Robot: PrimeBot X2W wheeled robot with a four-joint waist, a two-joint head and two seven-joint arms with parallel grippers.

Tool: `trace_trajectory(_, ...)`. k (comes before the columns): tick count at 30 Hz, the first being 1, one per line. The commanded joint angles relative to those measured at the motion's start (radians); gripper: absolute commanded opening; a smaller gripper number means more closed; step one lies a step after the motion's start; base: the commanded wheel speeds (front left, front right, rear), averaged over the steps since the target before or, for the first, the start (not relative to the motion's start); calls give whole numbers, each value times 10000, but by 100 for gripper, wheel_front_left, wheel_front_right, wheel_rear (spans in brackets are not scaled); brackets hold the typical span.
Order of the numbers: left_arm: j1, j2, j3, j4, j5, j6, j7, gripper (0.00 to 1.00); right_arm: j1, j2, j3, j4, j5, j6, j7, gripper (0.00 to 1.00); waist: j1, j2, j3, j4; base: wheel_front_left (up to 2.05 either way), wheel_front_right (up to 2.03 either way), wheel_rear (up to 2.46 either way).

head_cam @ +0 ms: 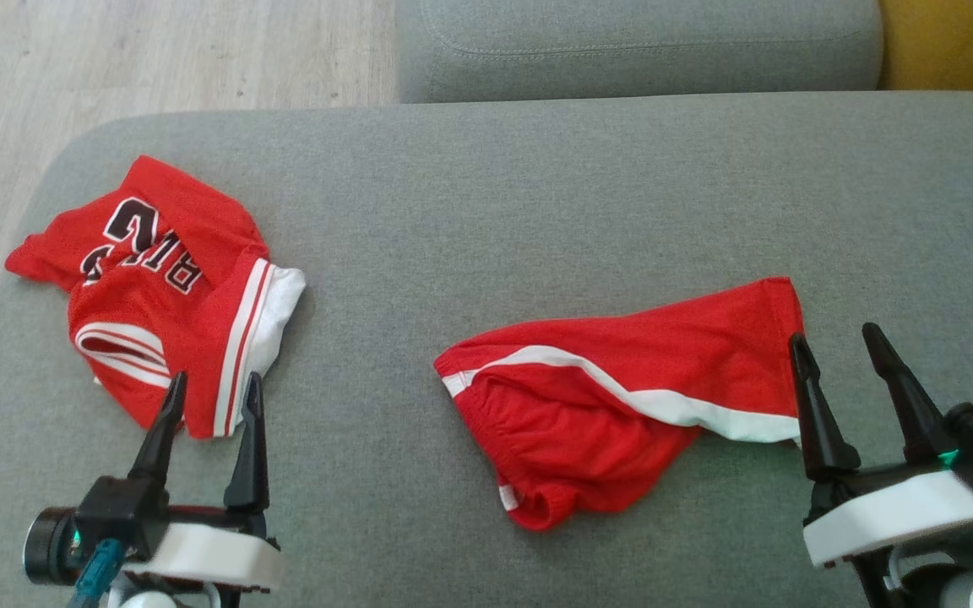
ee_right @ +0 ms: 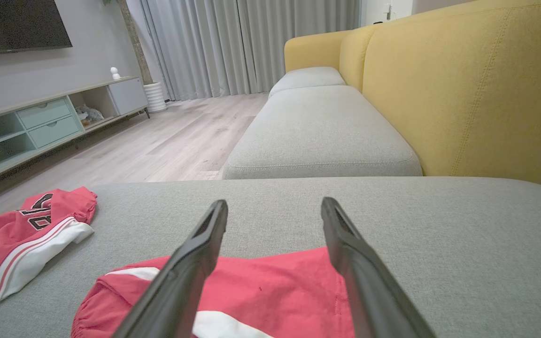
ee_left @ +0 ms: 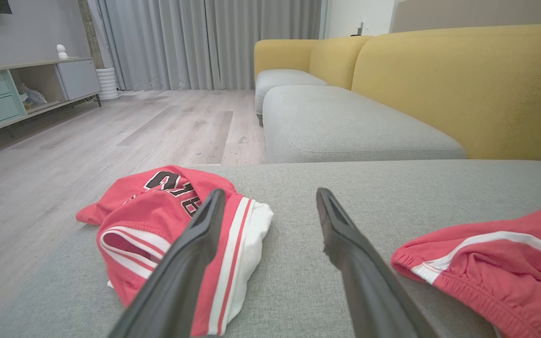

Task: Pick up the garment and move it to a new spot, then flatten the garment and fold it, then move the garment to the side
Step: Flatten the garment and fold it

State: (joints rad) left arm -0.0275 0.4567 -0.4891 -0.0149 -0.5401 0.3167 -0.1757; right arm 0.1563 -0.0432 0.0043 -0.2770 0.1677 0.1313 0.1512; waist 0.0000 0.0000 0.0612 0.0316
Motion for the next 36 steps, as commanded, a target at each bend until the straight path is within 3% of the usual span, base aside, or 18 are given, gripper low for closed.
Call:
trace_trajectory(1, -322, 297, 354, -358, -61, 46, 14, 100, -278, -70, 255, -378, 95, -6, -1, 100, 0, 0, 23, -5, 0, 0, 0)
trace_trajectory(9, -534, 296, 175, -408, -100, -107, 220, 100, -312, -70, 214, -362, 137, -6, -27, 100, 0, 0, 144, 15, 0, 0, 0)
trace_trajectory(15, -1787, -138, -836, -403, -252, -1092, 1438, 100, -493, -70, 193, -381, 129, -6, -30, 100, 0, 0, 557, 112, 0, 0, 0)
trace_trajectory(16, -1787, -138, -836, -403, -252, -1092, 1438, 100, -493, -70, 193, -381, 129, -6, -30, 100, 0, 0, 557, 112, 0, 0, 0)
trace_trajectory(26, -3472, -1635, -2010, 1523, -1436, -2372, 3635, 100, -798, -70, 312, -180, 249, -6, -116, 100, 0, 0, 1223, -80, 0, 0, 0)
trace_trajectory(36, -4290, -2309, -2333, 3623, -1875, -3139, 4032, 100, -942, -70, 282, -13, 391, -6, -195, 100, 0, 0, 1583, -350, 0, 0, 0)
